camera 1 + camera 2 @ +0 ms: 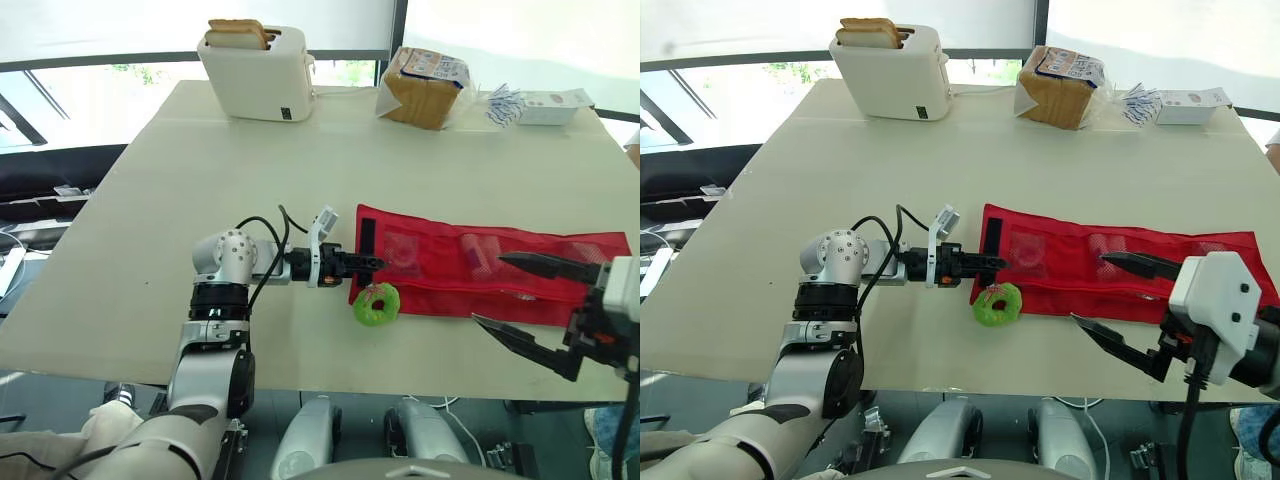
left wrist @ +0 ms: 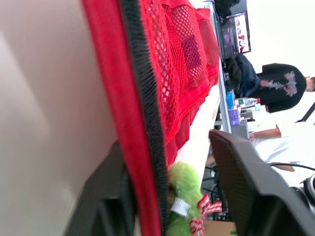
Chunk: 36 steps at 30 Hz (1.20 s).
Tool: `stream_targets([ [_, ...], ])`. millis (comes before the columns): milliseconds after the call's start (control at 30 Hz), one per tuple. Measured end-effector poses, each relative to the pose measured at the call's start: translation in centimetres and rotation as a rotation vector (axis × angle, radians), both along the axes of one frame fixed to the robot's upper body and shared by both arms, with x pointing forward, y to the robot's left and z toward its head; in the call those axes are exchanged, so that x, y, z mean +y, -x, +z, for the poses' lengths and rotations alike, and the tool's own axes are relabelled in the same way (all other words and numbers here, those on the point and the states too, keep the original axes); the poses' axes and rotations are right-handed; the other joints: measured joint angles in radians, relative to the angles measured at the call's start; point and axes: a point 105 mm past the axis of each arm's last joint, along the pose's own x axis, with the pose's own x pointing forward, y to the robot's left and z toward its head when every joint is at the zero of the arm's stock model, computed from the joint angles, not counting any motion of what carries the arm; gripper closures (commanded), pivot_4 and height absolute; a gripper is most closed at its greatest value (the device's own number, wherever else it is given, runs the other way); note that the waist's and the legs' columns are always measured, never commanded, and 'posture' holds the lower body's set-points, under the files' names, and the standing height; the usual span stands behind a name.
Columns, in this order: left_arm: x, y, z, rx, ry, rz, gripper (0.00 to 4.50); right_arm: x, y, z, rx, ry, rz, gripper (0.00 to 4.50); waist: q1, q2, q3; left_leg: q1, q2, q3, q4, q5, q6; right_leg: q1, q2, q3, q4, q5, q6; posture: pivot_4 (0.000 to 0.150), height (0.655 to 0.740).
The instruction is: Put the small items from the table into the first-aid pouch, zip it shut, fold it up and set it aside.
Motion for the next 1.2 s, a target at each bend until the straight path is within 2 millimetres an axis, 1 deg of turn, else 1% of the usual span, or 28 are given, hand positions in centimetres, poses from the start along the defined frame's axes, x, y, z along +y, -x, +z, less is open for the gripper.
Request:
stream_targets([
  [33, -0.1, 0.0, 0.0, 0.0, 0.003, -0.002, 4.15, 0.1, -0.1, -0.1, 0.004, -0.003, -0.001, 0.38, 0.0, 0.0, 0.0, 0.0, 0.0, 0.0, 0.0, 0.0, 0.0, 0.0, 0.0, 0.0, 0.0, 0.0, 0.0, 0.15, 0.74],
  [67, 0.1, 0.0, 0.1, 0.002, 0.007, 0.003, 4.44, 0.6, -0.7, -0.7, 0.024, -0.013, -0.007, 0.38, 0.001, -0.001, 0.0, 0.0, 0.0, 0.0, 0.0, 0.0, -0.001, -0.001, 0.0, 0.0, 0.0, 0.0, 0.0, 0.15, 0.74],
  [133, -0.1, 0.1, 0.2, 0.005, 0.008, -0.002, 4.44, 1.6, -2.3, -2.7, 0.098, -0.057, -0.044, 0.38, 0.003, -0.001, 0.0, -0.002, 0.0, -0.001, 0.0, 0.001, -0.001, -0.002, 0.0, 0.0, 0.0, 0.0, 0.0, 0.15, 0.74],
  [200, -0.1, 0.1, 0.3, 0.006, 0.01, 0.003, 4.44, 2.2, -3.4, -4.3, 0.142, -0.062, -0.073, 0.38, 0.002, -0.002, 0.0, -0.002, 0.0, -0.001, 0.0, 0.001, -0.001, -0.002, 0.0, 0.0, 0.0, 0.0, 0.0, 0.15, 0.74],
  [267, -0.3, 0.2, 0.4, -0.001, 0.018, -0.001, 4.44, 2.5, -4.4, -6.1, 0.196, -0.061, -0.109, 0.38, 0.003, -0.001, 0.0, -0.003, -0.001, 0.0, 0.0, 0.001, -0.001, -0.003, -0.001, 0.0, 0.0, 0.0, 0.0, 0.15, 0.74],
  [333, -0.2, 0.2, 0.5, -0.007, 0.015, 0.004, 4.44, 2.7, -5.2, -7.3, 0.228, -0.062, -0.142, 0.38, 0.002, -0.001, -0.001, -0.003, -0.001, 0.0, 0.0, 0.001, -0.001, -0.003, -0.001, 0.0, 0.0, 0.0, 0.0, 0.15, 0.74],
  [367, -0.2, 0.2, 0.6, -0.007, 0.016, 0.004, 4.44, 2.7, -5.3, -7.5, 0.232, -0.062, -0.145, 0.38, 0.002, -0.001, -0.001, -0.003, -0.001, 0.0, 0.0, 0.001, -0.002, -0.003, -0.001, 0.0, 0.0, 0.0, 0.0, 0.15, 0.74],
  [400, -0.2, 0.1, 0.7, -0.009, 0.021, 0.006, 4.44, 3.0, -5.5, -8.2, 0.243, -0.044, -0.145, 0.38, 0.001, -0.001, -0.001, -0.002, -0.001, 0.0, 0.0, 0.001, -0.002, -0.003, 0.0, 0.0, 0.001, 0.0, 0.0, 0.15, 0.74],
  [467, -0.3, 0.1, 0.7, -0.01, 0.021, 0.007, 4.44, 3.4, -5.2, -8.7, 0.259, -0.03, -0.12, 0.38, 0.001, -0.001, -0.001, -0.002, -0.001, 0.0, 0.0, 0.001, -0.002, -0.003, 0.0, 0.0, 0.001, 0.0, 0.0, 0.15, 0.74],
  [600, -0.3, 0.1, 0.7, -0.01, 0.017, 0.011, 4.44, 4.6, -4.3, -8.9, 0.271, -0.025, -0.016, 0.38, 0.001, -0.001, -0.001, -0.002, -0.001, -0.001, 0.0, 0.001, -0.002, -0.003, 0.0, 0.0, 0.001, 0.0, 0.0, 0.15, 0.74],
  [700, -0.2, 0.0, 0.7, -0.011, 0.017, 0.019, 4.44, 4.6, -3.8, -9.0, 0.258, 0.023, 0.025, 0.38, 0.001, -0.001, -0.001, -0.002, -0.001, -0.001, 0.0, 0.001, -0.002, -0.003, 0.0, 0.0, 0.001, 0.0, 0.0, 0.15, 0.74],
  [833, -0.1, -0.1, 0.7, -0.009, 0.012, 0.031, 4.44, 4.4, -4.1, -9.6, 0.253, 0.056, 0.014, 0.38, 0.001, -0.001, -0.001, -0.002, -0.001, -0.001, 0.0, 0.001, -0.002, -0.003, 0.0, 0.0, 0.001, 0.0, 0.0, 0.15, 0.74],
  [867, -0.1, -0.1, 0.7, -0.01, 0.011, 0.032, 4.48, 4.5, -4.2, -9.8, 0.259, 0.051, 0.011, 0.63, 0.001, -0.001, -0.001, -0.002, -0.001, -0.001, 0.0, 0.001, -0.002, -0.003, 0.0, 0.0, 0.001, 0.0, 0.0, 0.15, 0.74],
  [933, -0.2, -0.1, 0.6, -0.009, 0.01, 0.034, 4.5, 4.6, -4.4, -10.4, 0.275, 0.05, 0.0, 1.28, 0.001, -0.001, -0.001, -0.002, -0.001, -0.001, 0.0, 0.001, -0.002, -0.003, 0.0, 0.0, 0.001, 0.0, 0.0, 0.15, 0.74],
  [967, -0.2, -0.1, 0.6, -0.008, 0.009, 0.035, 4.5, 4.5, -4.5, -10.5, 0.278, 0.055, -0.004, 1.77, 0.001, -0.001, -0.001, -0.002, -0.001, -0.001, 0.0, 0.001, -0.002, -0.003, 0.0, 0.0, 0.001, 0.0, 0.0, 0.15, 0.74],
  [1000, -0.2, -0.2, 0.6, -0.008, 0.011, 0.041, 4.5, 4.4, -4.7, -10.7, 0.28, 0.057, -0.017, 2.42, 0.001, -0.001, -0.001, -0.002, -0.001, -0.001, 0.0, 0.001, -0.002, -0.003, 0.0, 0.0, 0.001, 0.0, 0.0, 0.15, 0.74],
  [1033, -0.2, -0.2, 0.6, -0.008, 0.011, 0.042, 4.5, 4.4, -4.7, -10.8, 0.28, 0.056, -0.018, 2.59, 0.001, -0.001, -0.001, -0.002, -0.001, -0.001, 0.0, 0.001, -0.002, -0.003, 0.0, 0.0, 0.001, 0.0, 0.0, 0.15, 0.74],
  [1100, -0.2, -0.2, 0.8, -0.009, 0.02, 0.043, 4.5, 4.1, -4.8, -10.9, 0.274, 0.069, -0.033, 3.62, 0.001, -0.001, -0.001, -0.002, -0.001, -0.001, 0.0, 0.001, -0.002, -0.003, 0.0, 0.0, 0.001, 0.0, 0.0, 0.15, 0.74],
  [1167, -0.2, -0.2, 0.8, -0.01, 0.024, 0.04, 4.5, 3.9, -4.9, -11.1, 0.269, 0.079, -0.051, 4.43, 0.001, -0.001, -0.001, -0.002, -0.001, -0.001, 0.0, 0.001, -0.002, -0.003, 0.0, 0.0, 0.001, 0.0, 0.0, 0.15, 0.74],
  [1200, -0.1, -0.2, 0.9, -0.011, 0.023, 0.04, 4.5, 3.6, -4.9, -11.1, 0.27, 0.081, -0.063, 4.43, 0.001, -0.001, -0.001, -0.002, -0.001, -0.001, 0.0, 0.001, -0.002, -0.003, 0.0, 0.0, 0.001, 0.0, 0.0, 0.15, 0.74],
])
